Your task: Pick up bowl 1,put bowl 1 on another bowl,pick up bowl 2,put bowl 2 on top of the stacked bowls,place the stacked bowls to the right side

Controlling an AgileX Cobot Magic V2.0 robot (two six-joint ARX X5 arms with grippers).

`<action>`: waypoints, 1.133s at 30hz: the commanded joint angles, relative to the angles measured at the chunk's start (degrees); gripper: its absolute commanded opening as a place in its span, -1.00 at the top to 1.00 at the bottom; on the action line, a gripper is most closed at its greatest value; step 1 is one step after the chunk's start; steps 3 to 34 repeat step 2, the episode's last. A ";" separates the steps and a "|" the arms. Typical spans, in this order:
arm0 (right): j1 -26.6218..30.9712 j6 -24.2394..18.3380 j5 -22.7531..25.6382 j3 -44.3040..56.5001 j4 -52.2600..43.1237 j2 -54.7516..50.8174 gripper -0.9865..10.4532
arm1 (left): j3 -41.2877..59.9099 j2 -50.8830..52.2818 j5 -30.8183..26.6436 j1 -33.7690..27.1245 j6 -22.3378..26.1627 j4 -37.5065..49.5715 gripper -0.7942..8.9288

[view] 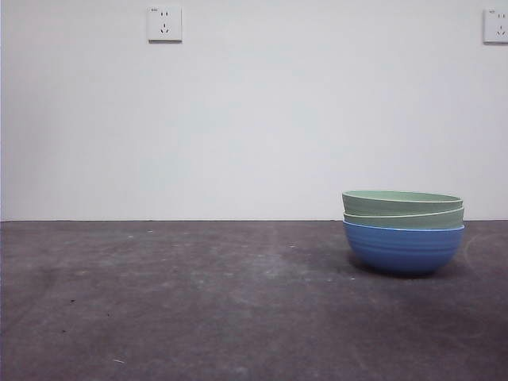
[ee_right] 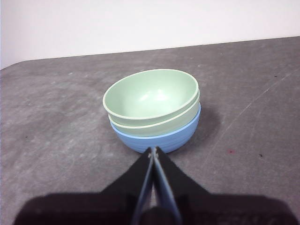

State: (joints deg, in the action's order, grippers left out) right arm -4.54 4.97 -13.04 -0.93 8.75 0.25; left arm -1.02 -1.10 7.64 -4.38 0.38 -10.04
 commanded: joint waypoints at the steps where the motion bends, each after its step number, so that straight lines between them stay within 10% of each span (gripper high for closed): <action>1: 0.02 0.55 -0.09 0.61 0.63 -0.20 0.83 | 0.83 0.17 0.02 -0.22 -0.31 0.11 0.84; 34: 0.02 0.52 -0.09 0.61 0.63 -0.20 0.83 | 0.83 0.20 0.02 -0.22 -0.31 0.11 0.84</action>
